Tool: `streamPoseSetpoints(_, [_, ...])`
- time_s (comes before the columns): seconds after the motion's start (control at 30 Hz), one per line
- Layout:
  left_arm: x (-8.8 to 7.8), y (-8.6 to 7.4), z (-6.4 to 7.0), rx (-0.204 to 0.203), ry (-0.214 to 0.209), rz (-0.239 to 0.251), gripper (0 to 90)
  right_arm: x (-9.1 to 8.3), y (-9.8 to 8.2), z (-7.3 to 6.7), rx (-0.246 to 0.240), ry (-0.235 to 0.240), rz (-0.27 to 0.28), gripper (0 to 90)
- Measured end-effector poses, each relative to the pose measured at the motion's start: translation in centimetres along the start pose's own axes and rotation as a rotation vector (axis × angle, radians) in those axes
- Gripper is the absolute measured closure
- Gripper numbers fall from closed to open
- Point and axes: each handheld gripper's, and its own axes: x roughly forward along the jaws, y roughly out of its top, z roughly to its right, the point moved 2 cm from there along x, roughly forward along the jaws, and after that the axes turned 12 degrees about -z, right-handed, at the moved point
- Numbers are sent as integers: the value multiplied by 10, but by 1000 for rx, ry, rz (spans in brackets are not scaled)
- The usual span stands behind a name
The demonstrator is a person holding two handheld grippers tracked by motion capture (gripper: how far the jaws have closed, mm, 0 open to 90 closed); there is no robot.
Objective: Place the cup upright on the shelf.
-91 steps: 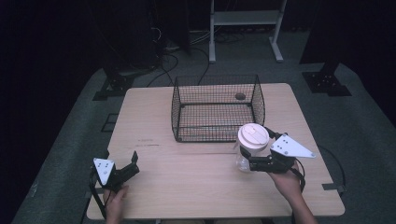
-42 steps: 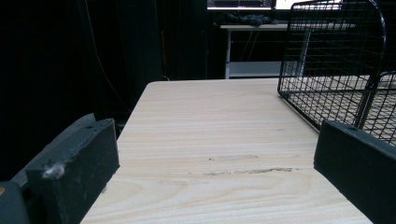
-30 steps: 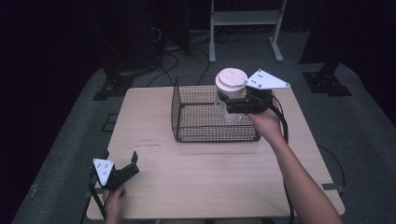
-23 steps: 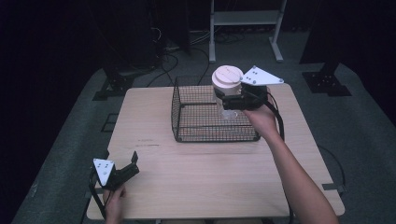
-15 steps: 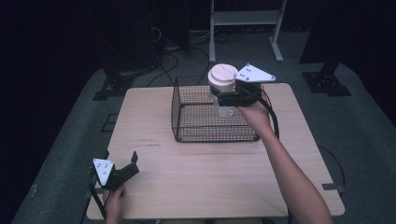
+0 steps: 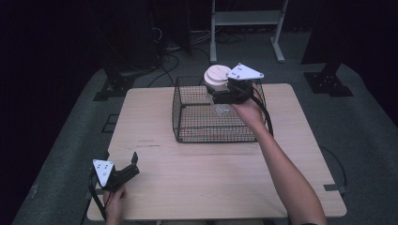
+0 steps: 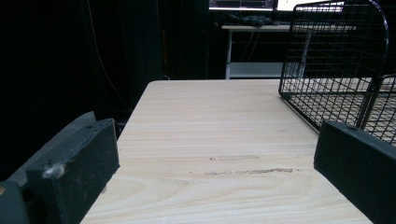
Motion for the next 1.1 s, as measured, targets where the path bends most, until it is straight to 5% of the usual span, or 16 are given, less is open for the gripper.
streamPoseSetpoints(1.1, [0,0,0,0,-1,3,0,63,-23,1,28,-6,-66,43])
